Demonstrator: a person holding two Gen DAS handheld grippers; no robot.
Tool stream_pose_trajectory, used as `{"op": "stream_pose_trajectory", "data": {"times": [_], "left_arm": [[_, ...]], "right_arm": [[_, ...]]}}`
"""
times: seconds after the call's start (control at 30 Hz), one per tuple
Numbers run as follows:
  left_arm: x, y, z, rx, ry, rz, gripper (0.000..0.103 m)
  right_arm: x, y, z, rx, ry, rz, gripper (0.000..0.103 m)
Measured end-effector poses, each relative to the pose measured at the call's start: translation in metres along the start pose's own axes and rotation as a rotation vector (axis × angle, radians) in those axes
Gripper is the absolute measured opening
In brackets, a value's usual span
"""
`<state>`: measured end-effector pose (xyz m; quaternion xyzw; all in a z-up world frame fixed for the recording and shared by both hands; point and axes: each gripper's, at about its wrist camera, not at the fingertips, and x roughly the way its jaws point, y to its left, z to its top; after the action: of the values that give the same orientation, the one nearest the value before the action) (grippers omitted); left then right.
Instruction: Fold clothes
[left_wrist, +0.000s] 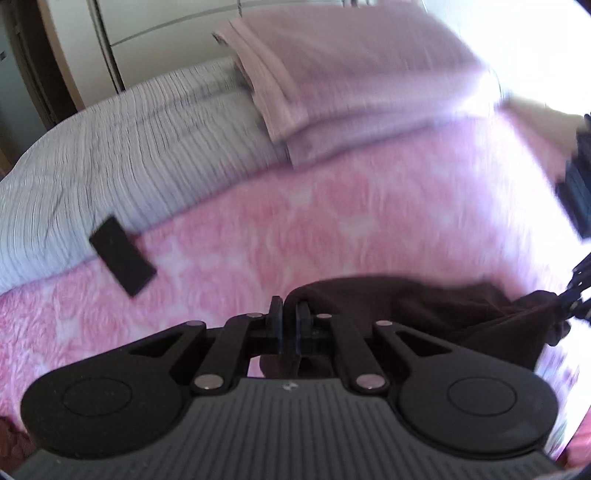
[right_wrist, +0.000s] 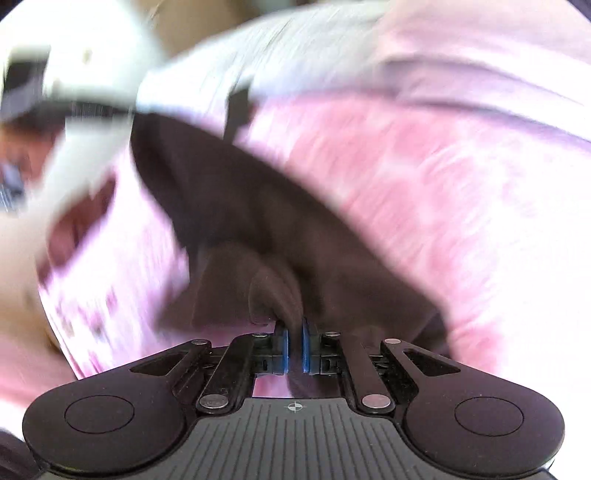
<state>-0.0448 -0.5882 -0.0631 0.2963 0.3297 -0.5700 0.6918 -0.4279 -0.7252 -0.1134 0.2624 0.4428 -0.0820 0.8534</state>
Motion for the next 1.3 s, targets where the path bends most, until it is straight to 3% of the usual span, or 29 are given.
{"op": "stream_pose_trajectory", "data": {"times": [0.07, 0.2, 0.27, 0.3, 0.37, 0.4, 0.6, 0.73, 0.83, 1.0, 1.27, 1.3], "left_arm": [[0.015, 0.012, 0.025, -0.059, -0.013, -0.013, 0.006], [0.056, 0.033, 0.056, -0.206, 0.004, 0.022, 0.015], [0.066, 0.032, 0.053, -0.216, 0.003, 0.046, 0.020], [0.067, 0.029, 0.049, -0.202, -0.001, 0.045, 0.023], [0.073, 0.016, 0.024, -0.144, 0.034, 0.029, 0.034], [0.075, 0.010, 0.012, -0.114, 0.052, 0.021, 0.038], [0.102, -0.026, -0.087, -0.073, 0.286, -0.041, 0.040], [0.116, -0.042, -0.138, -0.043, 0.394, -0.060, 0.049], [0.126, -0.044, -0.163, -0.051, 0.445, -0.050, 0.052], [0.130, -0.034, -0.182, -0.092, 0.428, -0.033, 0.053], [0.141, -0.005, -0.168, -0.059, 0.360, 0.001, 0.057], [0.146, 0.001, -0.167, -0.066, 0.357, 0.005, 0.059]], "right_arm": [[-0.035, -0.029, 0.030, 0.086, -0.092, -0.001, 0.005], [-0.060, -0.088, 0.082, 0.239, -0.293, -0.179, 0.006], [-0.060, -0.097, 0.086, 0.262, -0.333, -0.250, 0.015], [-0.058, -0.098, 0.085, 0.263, -0.340, -0.262, 0.023], [-0.053, -0.101, 0.082, 0.264, -0.355, -0.288, 0.088], [-0.047, -0.105, 0.075, 0.265, -0.336, -0.290, 0.090], [0.015, -0.087, -0.002, 0.335, -0.053, -0.223, 0.090], [0.045, -0.074, -0.046, 0.374, 0.079, -0.189, 0.090], [0.056, -0.068, -0.058, 0.357, 0.131, -0.175, 0.090], [0.070, -0.076, -0.065, 0.301, 0.165, -0.289, 0.090], [0.042, -0.083, -0.109, 0.577, 0.097, -0.431, 0.090], [0.041, -0.079, -0.116, 0.613, 0.089, -0.415, 0.090]]}}
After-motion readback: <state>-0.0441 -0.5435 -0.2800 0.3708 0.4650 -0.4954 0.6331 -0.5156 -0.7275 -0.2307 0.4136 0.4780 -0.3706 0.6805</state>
